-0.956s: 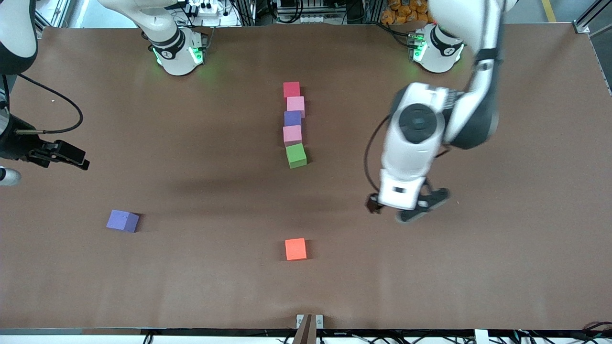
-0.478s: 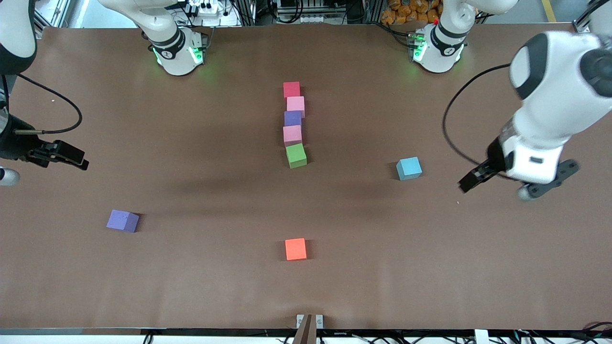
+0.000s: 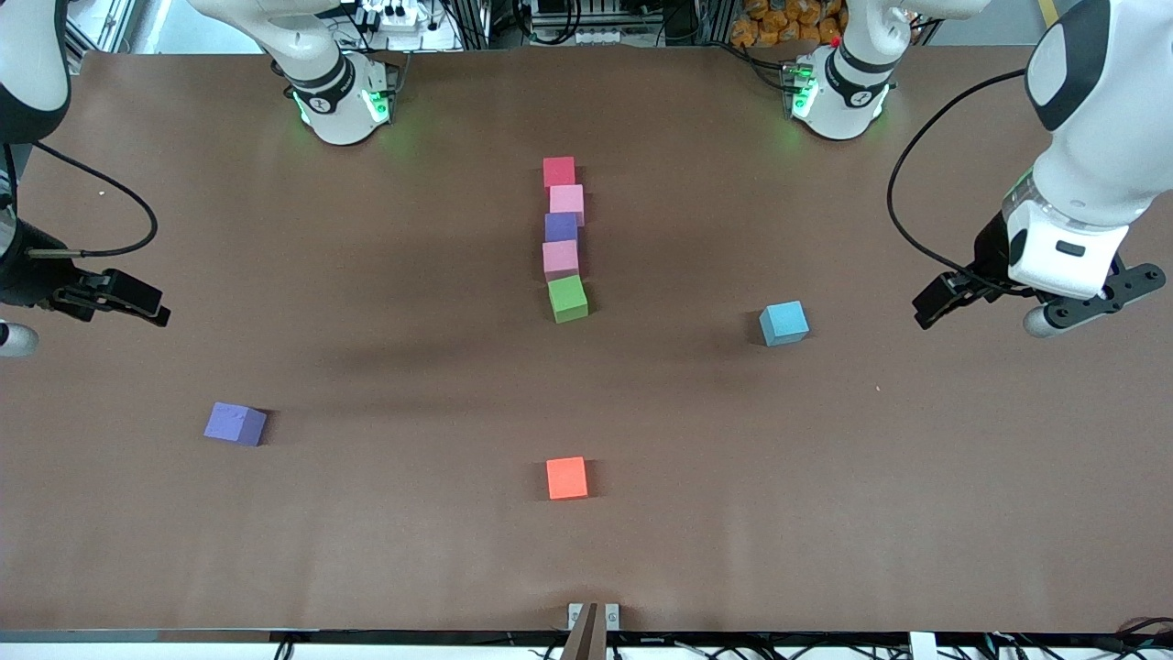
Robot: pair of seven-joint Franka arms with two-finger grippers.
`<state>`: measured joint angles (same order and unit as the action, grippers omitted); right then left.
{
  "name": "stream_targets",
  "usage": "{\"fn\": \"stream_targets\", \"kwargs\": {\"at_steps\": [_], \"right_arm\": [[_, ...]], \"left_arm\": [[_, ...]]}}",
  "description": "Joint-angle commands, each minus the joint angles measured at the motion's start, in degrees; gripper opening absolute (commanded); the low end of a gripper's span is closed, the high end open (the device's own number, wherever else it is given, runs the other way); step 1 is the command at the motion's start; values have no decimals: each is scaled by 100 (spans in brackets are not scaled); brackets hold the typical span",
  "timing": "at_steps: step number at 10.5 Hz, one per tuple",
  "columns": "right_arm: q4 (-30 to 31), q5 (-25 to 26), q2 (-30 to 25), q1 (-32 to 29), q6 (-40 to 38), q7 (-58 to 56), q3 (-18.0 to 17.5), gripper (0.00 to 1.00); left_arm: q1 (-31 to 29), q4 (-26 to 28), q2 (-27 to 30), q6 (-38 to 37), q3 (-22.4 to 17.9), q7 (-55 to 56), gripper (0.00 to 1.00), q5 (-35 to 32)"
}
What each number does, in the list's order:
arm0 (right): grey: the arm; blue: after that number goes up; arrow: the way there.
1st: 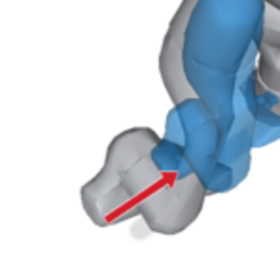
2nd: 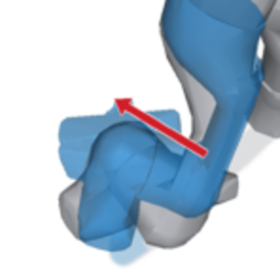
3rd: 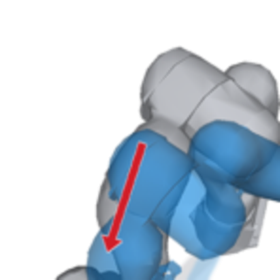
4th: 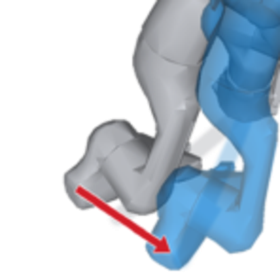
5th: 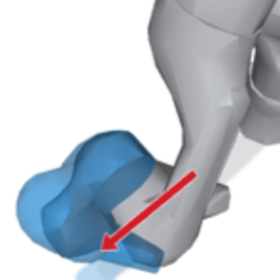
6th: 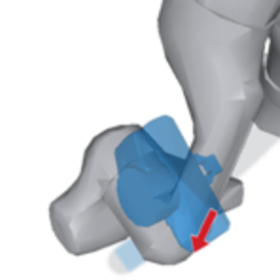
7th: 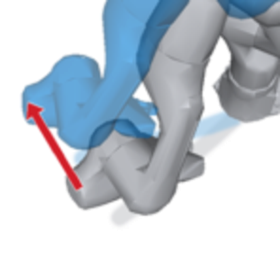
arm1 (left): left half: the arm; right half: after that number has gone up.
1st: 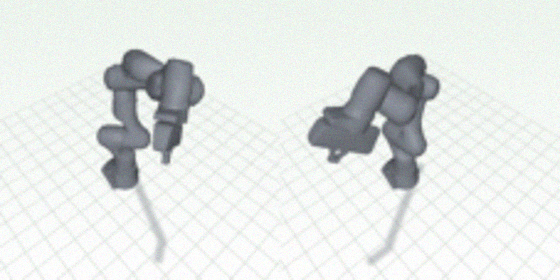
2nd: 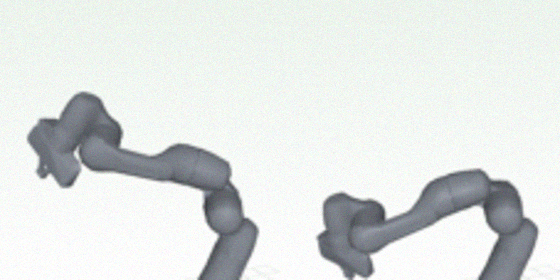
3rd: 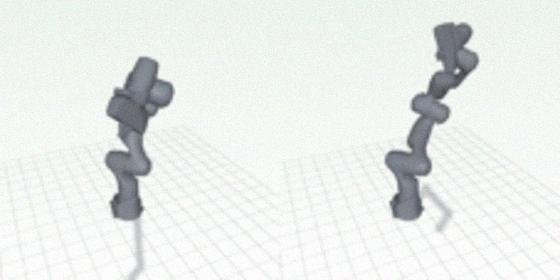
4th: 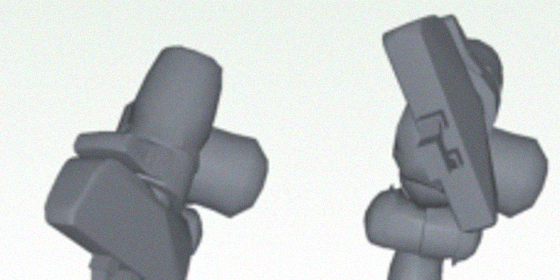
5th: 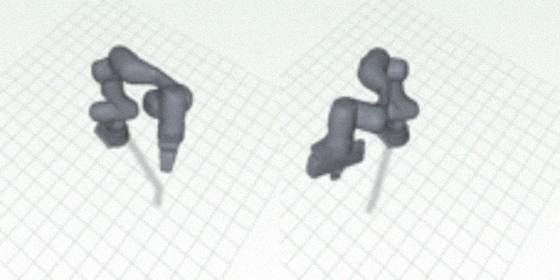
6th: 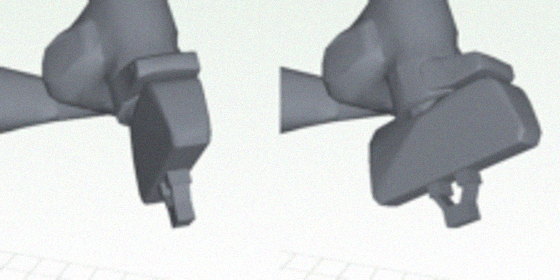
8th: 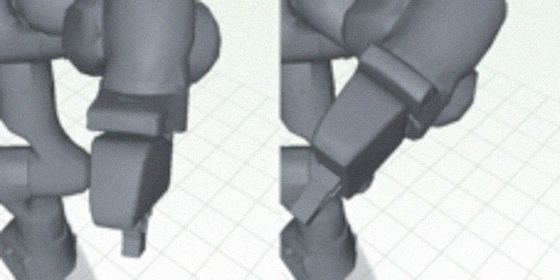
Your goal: Arrange blocks into number 1
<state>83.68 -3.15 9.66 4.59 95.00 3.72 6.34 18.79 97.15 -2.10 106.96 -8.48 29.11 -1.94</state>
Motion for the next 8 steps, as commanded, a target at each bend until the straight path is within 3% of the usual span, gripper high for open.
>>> {"fn": "stream_targets", "kwargs": {"at_steps": [1,3,8], "right_arm": [[-106,-10,44,-99,-70,-3,-72,100],[-106,-10,44,-99,-70,-3,-72,100],[-106,8,44,-81,-61,-29,-63,100]], "left_arm": [[-437,-459,209,-840,504,-640,100,-122],[-900,-949,176,-1273,706,-1667,100,157],[-1237,-1497,131,-2257,953,-2260,100,185]]}}
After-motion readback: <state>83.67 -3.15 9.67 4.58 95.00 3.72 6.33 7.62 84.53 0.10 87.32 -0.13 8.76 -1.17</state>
